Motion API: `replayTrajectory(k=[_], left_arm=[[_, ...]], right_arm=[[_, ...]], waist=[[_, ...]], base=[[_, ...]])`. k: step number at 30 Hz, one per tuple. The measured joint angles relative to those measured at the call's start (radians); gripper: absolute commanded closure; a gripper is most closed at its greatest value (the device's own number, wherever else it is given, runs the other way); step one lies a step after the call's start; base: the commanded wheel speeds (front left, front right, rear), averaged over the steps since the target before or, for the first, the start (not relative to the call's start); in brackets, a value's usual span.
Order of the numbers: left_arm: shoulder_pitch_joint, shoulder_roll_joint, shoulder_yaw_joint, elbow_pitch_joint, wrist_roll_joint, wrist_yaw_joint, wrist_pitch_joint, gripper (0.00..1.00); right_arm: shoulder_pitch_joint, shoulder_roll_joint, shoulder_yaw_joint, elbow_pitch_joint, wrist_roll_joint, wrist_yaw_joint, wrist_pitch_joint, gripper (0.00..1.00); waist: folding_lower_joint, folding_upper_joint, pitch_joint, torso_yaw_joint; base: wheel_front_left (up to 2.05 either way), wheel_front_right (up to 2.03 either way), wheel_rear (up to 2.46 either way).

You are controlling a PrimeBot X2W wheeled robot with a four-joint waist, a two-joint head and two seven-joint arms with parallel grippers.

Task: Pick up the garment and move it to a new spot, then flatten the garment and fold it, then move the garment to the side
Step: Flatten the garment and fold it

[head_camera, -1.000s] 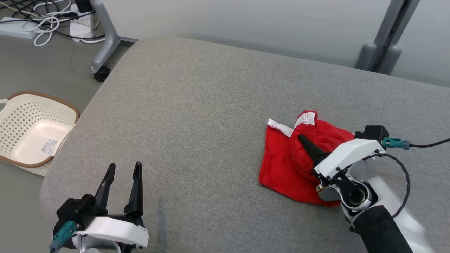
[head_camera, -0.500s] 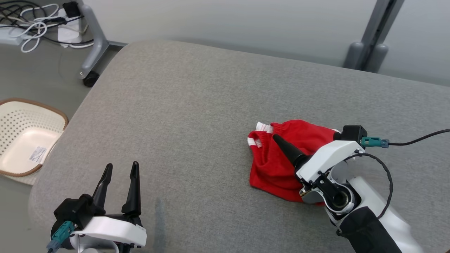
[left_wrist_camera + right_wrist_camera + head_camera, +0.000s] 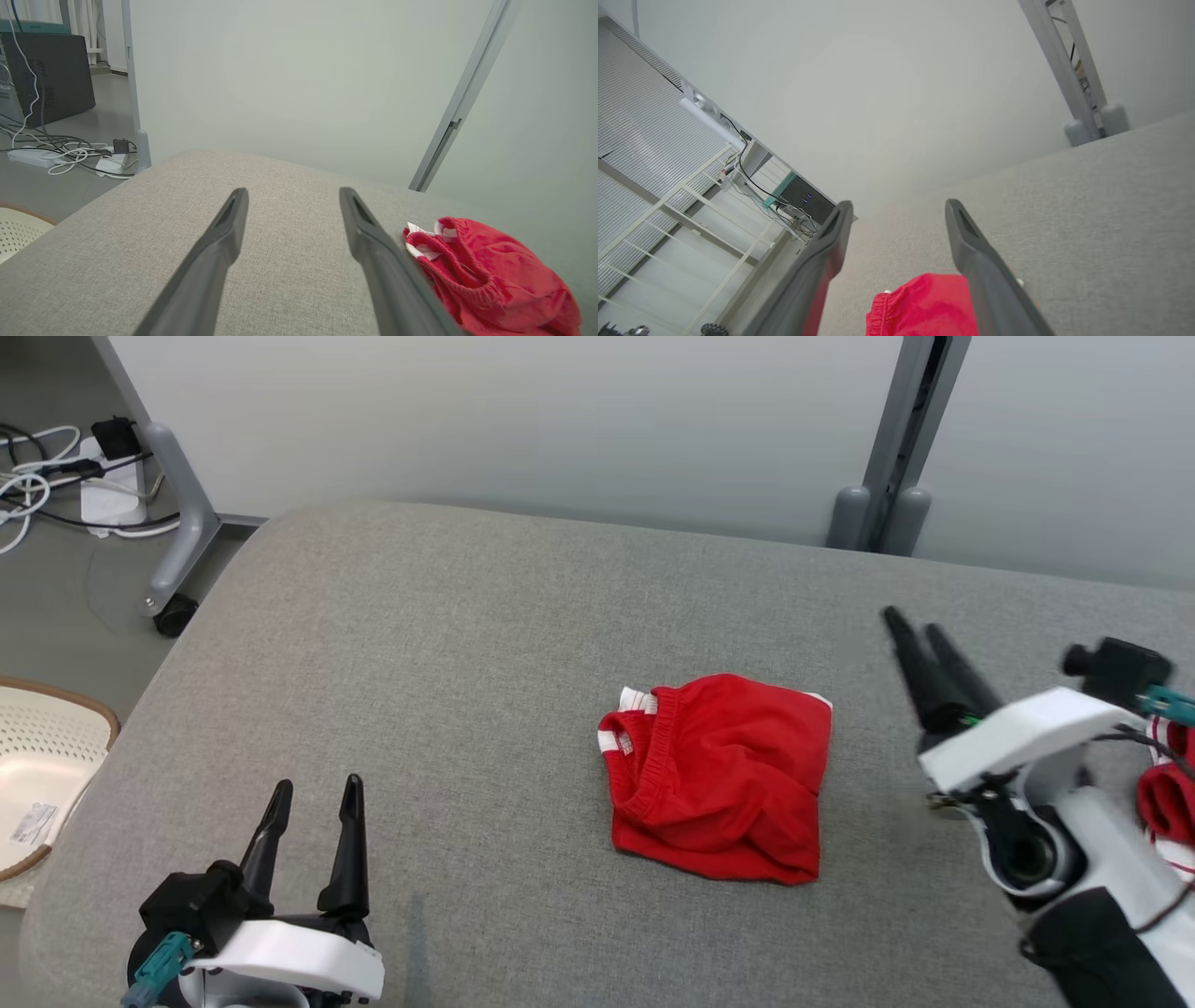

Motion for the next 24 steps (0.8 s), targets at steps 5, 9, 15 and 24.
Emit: replayTrajectory(k=[5, 9, 15, 24], left_arm=[[0.010, 0.000, 0.012, -0.010, 0.005, -0.001, 0.000, 0.00], [0.023, 0.000, 0.030, -0.022, 0.013, -0.001, 0.000, 0.00], [0.028, 0.000, 0.030, -0.050, 0.013, -0.001, 0.000, 0.00], [0.036, 0.000, 0.045, -0.056, 0.023, -0.006, 0.000, 0.00]], right_arm=[[0.051, -0.081, -0.028, -0.016, -0.154, 0.000, -0.117, 0.00], [0.097, -0.093, -0.050, -0.044, -0.289, 0.000, -0.149, 0.00], [0.212, -0.035, -0.191, -0.115, -0.504, 0.000, -0.171, 0.00], [0.352, 0.089, -0.294, -0.220, -0.742, 0.000, -0.174, 0.00]], waist=[[0.0000, 0.0000, -0.016, -0.016], [0.0001, 0.0000, -0.021, -0.041], [0.0000, 0.0000, -0.026, -0.090], [0.0000, 0.0000, -0.034, -0.135]], base=[[0.00, 0.00, 0.00], [0.00, 0.00, 0.00], [0.00, 0.00, 0.00], [0.00, 0.00, 0.00]])
